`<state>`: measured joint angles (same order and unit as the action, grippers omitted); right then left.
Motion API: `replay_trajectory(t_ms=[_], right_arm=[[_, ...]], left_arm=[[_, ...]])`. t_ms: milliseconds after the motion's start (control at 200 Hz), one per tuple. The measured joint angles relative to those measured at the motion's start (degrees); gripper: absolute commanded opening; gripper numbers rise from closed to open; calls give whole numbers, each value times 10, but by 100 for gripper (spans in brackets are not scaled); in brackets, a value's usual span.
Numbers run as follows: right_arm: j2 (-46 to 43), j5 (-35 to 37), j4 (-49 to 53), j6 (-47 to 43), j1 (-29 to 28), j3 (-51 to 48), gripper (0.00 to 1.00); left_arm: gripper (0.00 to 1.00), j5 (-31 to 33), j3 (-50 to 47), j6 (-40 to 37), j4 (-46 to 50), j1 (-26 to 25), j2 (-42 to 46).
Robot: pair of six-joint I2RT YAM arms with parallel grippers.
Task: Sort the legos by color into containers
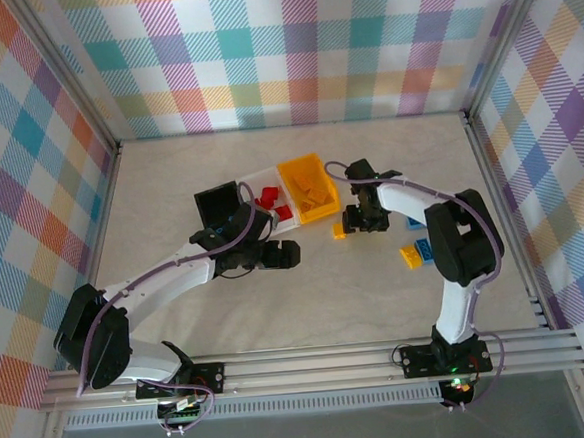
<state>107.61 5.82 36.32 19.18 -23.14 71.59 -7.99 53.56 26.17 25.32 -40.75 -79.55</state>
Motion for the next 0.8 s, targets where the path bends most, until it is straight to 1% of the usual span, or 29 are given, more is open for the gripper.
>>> replay_trajectory(t_ms=[315, 550, 665, 800], right_arm=[[33, -4, -18, -1, 20, 38, 60], [35, 41, -13, 24, 42, 43, 61], [21, 25, -16, 21, 48, 36, 63], [3, -8, -23, -5, 31, 34, 66]], left_arm=[[86, 13, 0, 0, 2, 0, 0], [87, 21, 0, 0, 7, 0, 3], [87, 21, 0, 0, 6, 0, 3], [87, 21, 0, 0, 5, 0, 3]])
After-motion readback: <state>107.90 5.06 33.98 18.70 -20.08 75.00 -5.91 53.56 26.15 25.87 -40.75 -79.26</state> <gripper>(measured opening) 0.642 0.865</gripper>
